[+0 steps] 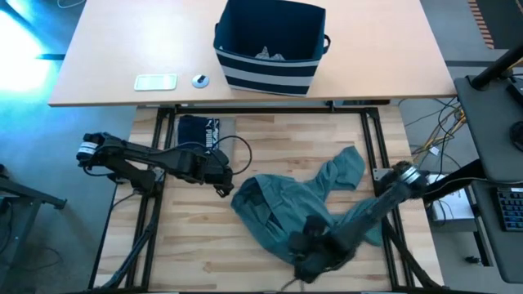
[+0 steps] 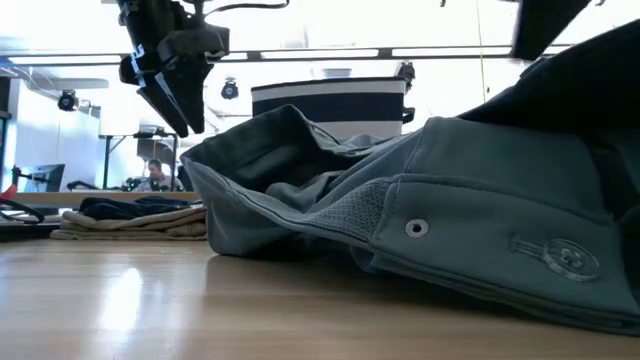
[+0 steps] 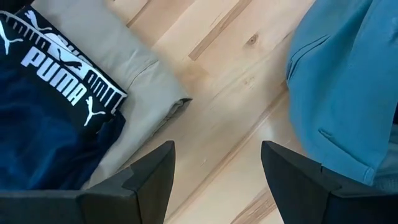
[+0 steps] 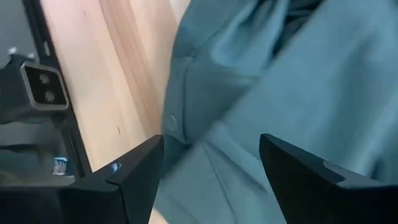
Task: Fold Laundry from Bin
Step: Fold the gray pants
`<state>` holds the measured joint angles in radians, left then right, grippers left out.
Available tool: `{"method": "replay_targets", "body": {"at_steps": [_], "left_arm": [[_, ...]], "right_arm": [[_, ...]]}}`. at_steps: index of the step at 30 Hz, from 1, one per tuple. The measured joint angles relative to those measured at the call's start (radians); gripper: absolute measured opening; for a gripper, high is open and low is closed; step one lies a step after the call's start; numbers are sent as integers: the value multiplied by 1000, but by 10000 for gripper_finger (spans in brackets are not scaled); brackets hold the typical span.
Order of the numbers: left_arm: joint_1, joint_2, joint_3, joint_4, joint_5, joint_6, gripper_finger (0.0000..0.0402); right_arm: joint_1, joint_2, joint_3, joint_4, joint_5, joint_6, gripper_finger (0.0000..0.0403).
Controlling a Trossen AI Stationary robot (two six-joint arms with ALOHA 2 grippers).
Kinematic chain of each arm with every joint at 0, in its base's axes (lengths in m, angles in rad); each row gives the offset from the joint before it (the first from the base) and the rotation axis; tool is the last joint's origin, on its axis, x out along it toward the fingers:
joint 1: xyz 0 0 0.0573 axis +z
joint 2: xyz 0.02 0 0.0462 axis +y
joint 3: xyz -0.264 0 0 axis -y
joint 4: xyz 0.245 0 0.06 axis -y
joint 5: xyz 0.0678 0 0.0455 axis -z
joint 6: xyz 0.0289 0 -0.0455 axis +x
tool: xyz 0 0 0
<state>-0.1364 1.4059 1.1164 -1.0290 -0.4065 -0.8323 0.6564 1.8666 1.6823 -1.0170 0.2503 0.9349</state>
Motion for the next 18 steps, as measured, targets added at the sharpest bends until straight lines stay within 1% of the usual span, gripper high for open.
{"method": "replay_targets", "body": {"at_steps": [2,5,8,10,12,14,16,18], "left_arm": [[0,0,0,0,-1,22,222],[0,0,0,-3,-1,75,222],[0,0,0,-6,-1,136,222],[1,0,0,-6,-2,175,222],[1,0,0,-7,-2,216,222],[1,0,0,-10,-2,250,222],[1,0,0,-11,-3,296,222],[-5,-1,0,-10,4,349,222]], "right_arm": [[-17,70,76,-30,-16,0,259],[-23,170,213,-132,-19,19,265],[-24,252,342,-321,-26,145,270],[-24,300,400,-444,-78,261,270],[-25,341,425,-552,-164,383,271],[-26,352,410,-546,-238,469,270],[-27,331,383,-553,-260,585,266],[-28,290,364,-551,-258,675,257]]}}
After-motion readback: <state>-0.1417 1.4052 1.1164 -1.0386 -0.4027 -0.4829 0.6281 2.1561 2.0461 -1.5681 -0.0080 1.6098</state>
